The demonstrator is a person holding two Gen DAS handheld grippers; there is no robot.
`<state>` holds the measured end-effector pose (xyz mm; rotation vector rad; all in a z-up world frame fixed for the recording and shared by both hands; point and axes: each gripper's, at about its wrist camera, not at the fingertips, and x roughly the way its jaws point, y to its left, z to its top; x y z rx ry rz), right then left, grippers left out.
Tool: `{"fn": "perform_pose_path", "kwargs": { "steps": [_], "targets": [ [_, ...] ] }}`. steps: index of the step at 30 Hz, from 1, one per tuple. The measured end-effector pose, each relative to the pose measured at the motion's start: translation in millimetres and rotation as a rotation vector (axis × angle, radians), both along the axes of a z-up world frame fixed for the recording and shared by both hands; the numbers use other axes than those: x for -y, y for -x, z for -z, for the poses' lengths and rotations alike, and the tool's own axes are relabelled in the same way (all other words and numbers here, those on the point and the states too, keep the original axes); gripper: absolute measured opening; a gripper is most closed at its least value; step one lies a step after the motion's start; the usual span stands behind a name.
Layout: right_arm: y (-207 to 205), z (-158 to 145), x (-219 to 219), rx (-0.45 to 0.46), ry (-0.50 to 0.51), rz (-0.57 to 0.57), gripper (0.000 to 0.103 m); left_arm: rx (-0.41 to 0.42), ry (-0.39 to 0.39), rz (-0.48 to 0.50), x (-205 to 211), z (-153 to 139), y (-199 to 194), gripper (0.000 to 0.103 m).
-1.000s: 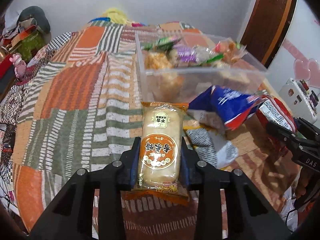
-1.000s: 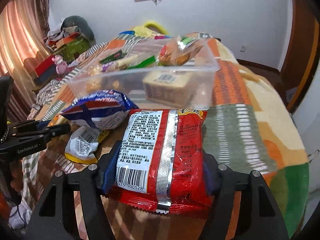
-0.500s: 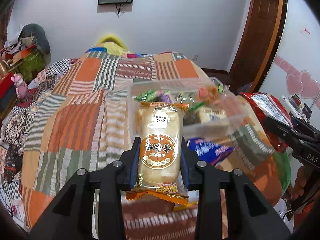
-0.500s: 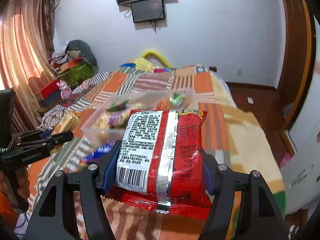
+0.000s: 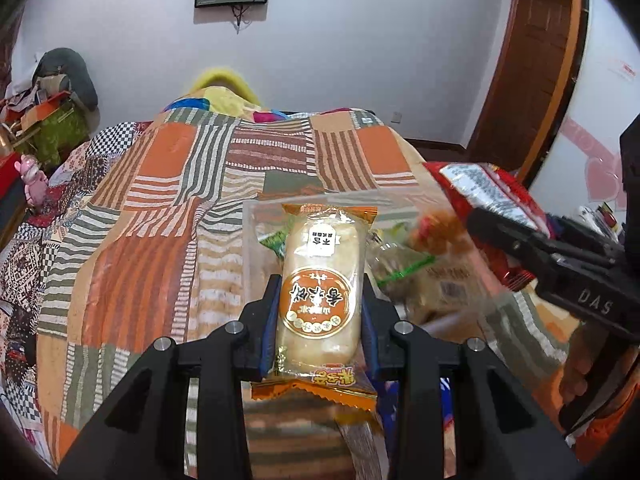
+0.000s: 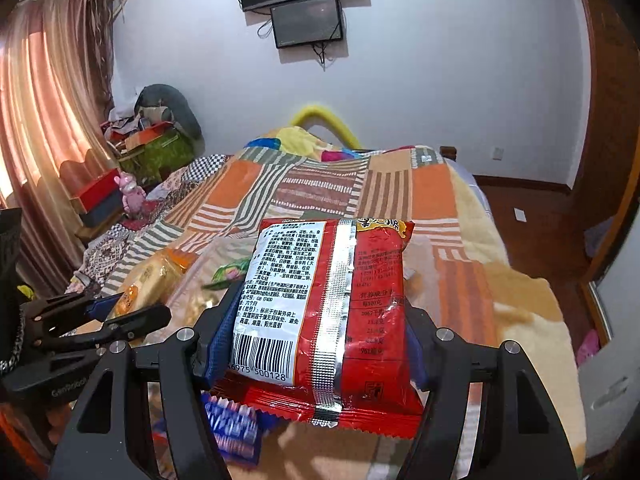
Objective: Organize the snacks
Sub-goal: 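Place the bread pack into the box with the left tool while the right tool places the noodle pack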
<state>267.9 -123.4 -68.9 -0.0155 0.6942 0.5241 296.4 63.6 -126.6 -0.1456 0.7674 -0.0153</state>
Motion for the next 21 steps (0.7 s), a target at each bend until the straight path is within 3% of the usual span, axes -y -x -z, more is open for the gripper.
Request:
{"fn": "perform_pose_path", "kwargs": {
  "steps": [5,12,21],
  "targets": [
    [-10.2,12.5,-3.5,-0.03,0.018,0.003,0.065,-0.023,0.006,-0.011,-4.4,7.8,-20.9,0.035],
    [-4.0,14.7,-11.0,0.01,0.092,0.009,0.067,-0.062,0.002,-0.025,-2.2,24.4,-31.9,0.036],
    [7.3,-2.4,10.2,-0.03,0.028,-0.013,0.071,-0.015,-0.017,0.0,5.1,6.0,-10.8,0.053]
  ]
}}
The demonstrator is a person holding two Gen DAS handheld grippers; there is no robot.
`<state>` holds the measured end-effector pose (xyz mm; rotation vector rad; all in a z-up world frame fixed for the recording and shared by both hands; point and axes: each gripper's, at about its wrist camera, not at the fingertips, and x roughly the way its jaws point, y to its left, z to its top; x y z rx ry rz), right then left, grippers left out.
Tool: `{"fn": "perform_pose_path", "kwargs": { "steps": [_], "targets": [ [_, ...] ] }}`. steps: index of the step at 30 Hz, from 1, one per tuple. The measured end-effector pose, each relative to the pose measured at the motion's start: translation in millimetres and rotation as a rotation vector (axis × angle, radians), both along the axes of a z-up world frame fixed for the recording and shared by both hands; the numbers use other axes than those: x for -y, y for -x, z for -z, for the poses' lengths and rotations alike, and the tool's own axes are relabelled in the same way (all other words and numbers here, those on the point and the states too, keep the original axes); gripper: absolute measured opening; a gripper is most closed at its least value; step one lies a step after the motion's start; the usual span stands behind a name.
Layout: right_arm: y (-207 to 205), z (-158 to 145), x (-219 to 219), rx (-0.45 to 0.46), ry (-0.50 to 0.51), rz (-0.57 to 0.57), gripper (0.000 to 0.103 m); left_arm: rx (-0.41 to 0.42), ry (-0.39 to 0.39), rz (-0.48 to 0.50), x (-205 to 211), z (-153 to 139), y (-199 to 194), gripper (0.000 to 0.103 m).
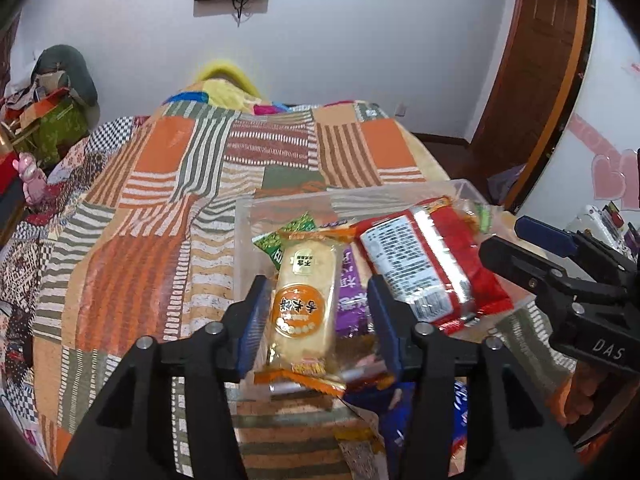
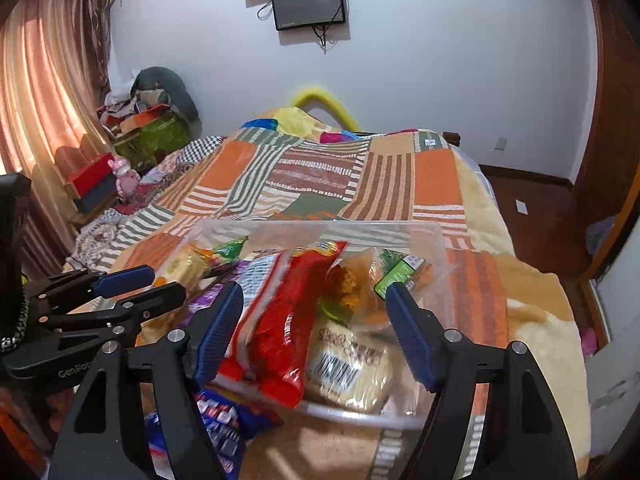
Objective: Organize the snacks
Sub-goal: 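Place the bread pack into the box with the left tool while the right tool places the noodle pack, then grasp the white chip bag with the left tool while the right tool grasps the blue biscuit bag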
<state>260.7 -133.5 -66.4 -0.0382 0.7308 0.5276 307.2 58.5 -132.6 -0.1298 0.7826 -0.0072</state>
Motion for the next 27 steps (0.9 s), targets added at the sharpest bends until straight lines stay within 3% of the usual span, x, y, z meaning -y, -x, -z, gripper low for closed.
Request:
{"fn": "perform_pose_path", "kwargs": {
  "steps": [4,8,10,20,27],
  "targets": [
    [11.8,-8.9,1.5,0.004,-0.009,-0.019,0.073,0.026,0.004,0.003,-2.4,-15.4,15.7,0.056],
    [24.8,-11.5,-1.7,0.001,-0.027,-0.027,0.085,0.032,-0.011,0.005,-6.3,-21.8,33.4,0.058],
    [31.6,-7.6,-6.6,-0.016,-0.03,-0.046,0.085,0.025,-0.023,0.009,-6.8,-19.9,41.0,0.059],
    [43.8,41.0,-43.9,-0.148,0.028,-0.107,0.085,-0.068,-0.07,0.02,-16.0,23.1,73.0,0.059],
    [50.0,61.0,-38.3,-0.209,0.052,-0.117,0.085,-0.119,-0.031,0.035,-15.4,45.1,81.0,0.059]
  ]
}}
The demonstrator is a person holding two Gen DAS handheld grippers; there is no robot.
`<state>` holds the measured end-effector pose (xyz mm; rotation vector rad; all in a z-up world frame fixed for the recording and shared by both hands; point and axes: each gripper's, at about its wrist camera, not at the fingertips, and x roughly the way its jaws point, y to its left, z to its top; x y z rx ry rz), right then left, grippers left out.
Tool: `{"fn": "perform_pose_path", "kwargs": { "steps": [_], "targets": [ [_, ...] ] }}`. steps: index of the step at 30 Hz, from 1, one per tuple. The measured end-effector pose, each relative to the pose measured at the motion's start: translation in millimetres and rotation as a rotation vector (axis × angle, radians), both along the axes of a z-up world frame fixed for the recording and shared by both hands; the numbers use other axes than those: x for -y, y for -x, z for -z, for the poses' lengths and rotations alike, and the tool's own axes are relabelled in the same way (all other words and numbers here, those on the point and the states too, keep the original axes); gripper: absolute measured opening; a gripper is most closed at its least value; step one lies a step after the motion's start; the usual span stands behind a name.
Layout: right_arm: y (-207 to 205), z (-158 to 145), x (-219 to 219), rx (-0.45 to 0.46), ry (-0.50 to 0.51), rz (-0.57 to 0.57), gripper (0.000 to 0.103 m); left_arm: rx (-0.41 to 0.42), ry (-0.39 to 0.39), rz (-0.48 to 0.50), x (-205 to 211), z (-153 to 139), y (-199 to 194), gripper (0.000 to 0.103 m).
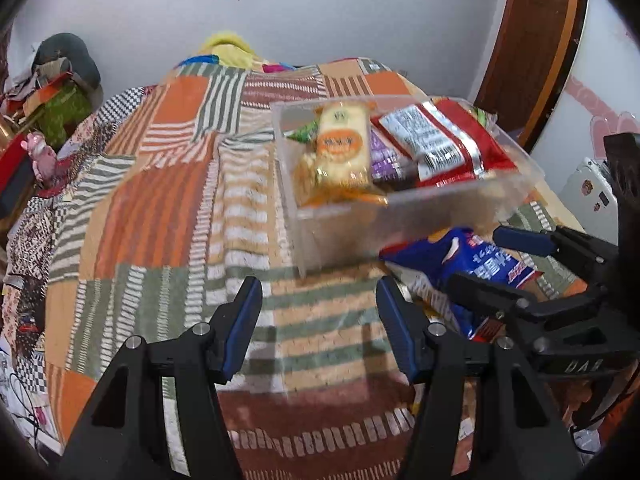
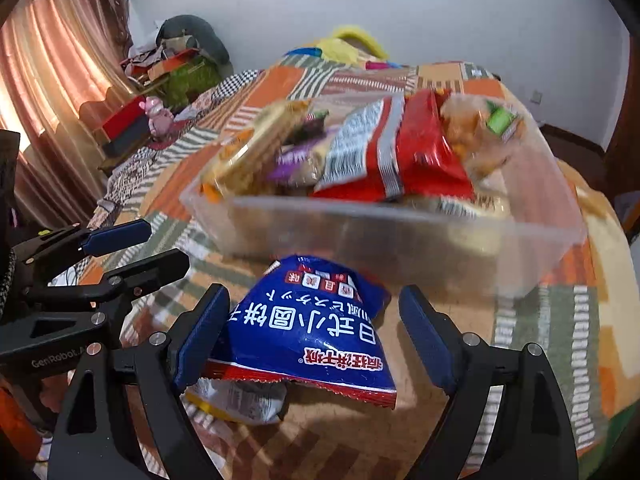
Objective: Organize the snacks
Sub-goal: 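Grasp the white chip bag with the left tool while the right tool grasps the blue biscuit bag, then drop the chip bag into the box with the left tool while the right tool drops the biscuit bag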
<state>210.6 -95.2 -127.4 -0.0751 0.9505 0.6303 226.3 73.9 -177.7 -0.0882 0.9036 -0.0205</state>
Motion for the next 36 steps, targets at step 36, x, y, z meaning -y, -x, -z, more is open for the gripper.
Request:
{"fn": "perform_pose_path", "kwargs": {
  "steps": [36],
  "targets": [
    [34.4,-21.4,77.9,0.08,-0.058,0.127,0.056,-0.116,0.087,0.119,79.3,41.3,3.1,0.058]
  ]
}}
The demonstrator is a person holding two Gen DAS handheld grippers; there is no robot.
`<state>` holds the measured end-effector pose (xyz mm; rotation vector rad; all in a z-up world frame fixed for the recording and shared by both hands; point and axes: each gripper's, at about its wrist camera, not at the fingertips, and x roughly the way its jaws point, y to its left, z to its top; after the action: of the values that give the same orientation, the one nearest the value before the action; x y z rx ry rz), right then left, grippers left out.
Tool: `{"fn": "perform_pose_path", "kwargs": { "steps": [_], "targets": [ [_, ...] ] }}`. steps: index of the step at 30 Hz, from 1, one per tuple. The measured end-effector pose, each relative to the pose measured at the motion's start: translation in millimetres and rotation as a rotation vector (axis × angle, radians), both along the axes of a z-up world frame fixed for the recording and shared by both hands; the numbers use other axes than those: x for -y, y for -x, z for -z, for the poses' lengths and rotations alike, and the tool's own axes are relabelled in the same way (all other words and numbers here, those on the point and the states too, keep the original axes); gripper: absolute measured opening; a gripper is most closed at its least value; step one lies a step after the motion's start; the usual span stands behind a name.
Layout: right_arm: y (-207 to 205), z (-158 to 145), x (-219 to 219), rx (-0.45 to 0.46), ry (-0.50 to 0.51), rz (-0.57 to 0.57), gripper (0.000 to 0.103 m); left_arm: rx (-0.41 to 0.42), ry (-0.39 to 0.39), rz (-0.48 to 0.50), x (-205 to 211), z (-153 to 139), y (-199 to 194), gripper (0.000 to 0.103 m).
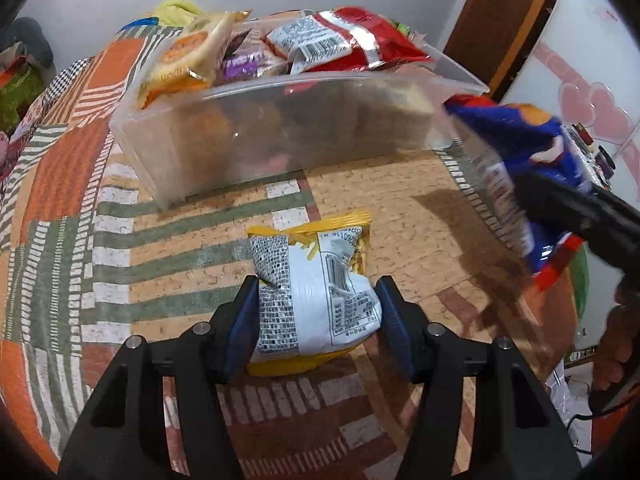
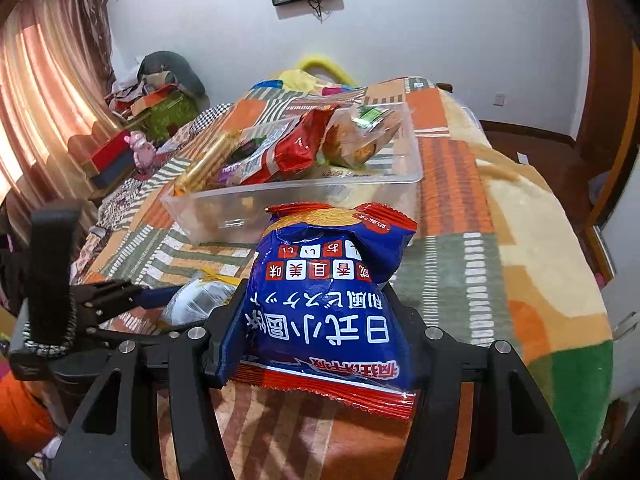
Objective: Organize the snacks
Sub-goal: 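Drop the chip bag into the box with the left tool while the right tool drops the biscuit bag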
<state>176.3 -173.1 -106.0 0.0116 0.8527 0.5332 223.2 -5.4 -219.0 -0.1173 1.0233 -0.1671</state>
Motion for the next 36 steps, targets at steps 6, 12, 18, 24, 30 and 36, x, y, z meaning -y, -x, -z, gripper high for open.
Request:
{"fn": "perform_pose_path", "kwargs": {
  "steps": [6,12,18,24,30,36],
  "targets": [
    [-0.2,-4.4,7.7,0.013,-0.016,0.016,0.056,0.019,-0.026,0.013,7.3,-4.4,4.2,0.05],
    [-3.2,-17.6,13.4,0.047,-0.037,0.029,0.056,0.074,-0.003,0.002,-5.8,-32.1,6.8,0.05],
    [-13.7,-32.7,12.0,0.094,-0.051,0.044,0.056,0.174,-0.011,-0.019,-15.1,-73.4,-2.3,0.05],
    [-33.7,-39.4,6.9,0.122,-0.057,0.059,0.056,0.246,0.001,-0.038,-17.8,-104.3,-22.6,0.05],
    [-57.0,-34.7,-2.1,0.118,-0.054,0.058,0.056,0.283,0.003,-0.063,-16.1,-115.5,-45.0,0.05],
    [-80.3,-18.2,-13.1,0.073,-0.024,0.038,0.056,0.26,0.009,-0.1,-21.1,-103.1,-82.0,0.05]
  ]
}}
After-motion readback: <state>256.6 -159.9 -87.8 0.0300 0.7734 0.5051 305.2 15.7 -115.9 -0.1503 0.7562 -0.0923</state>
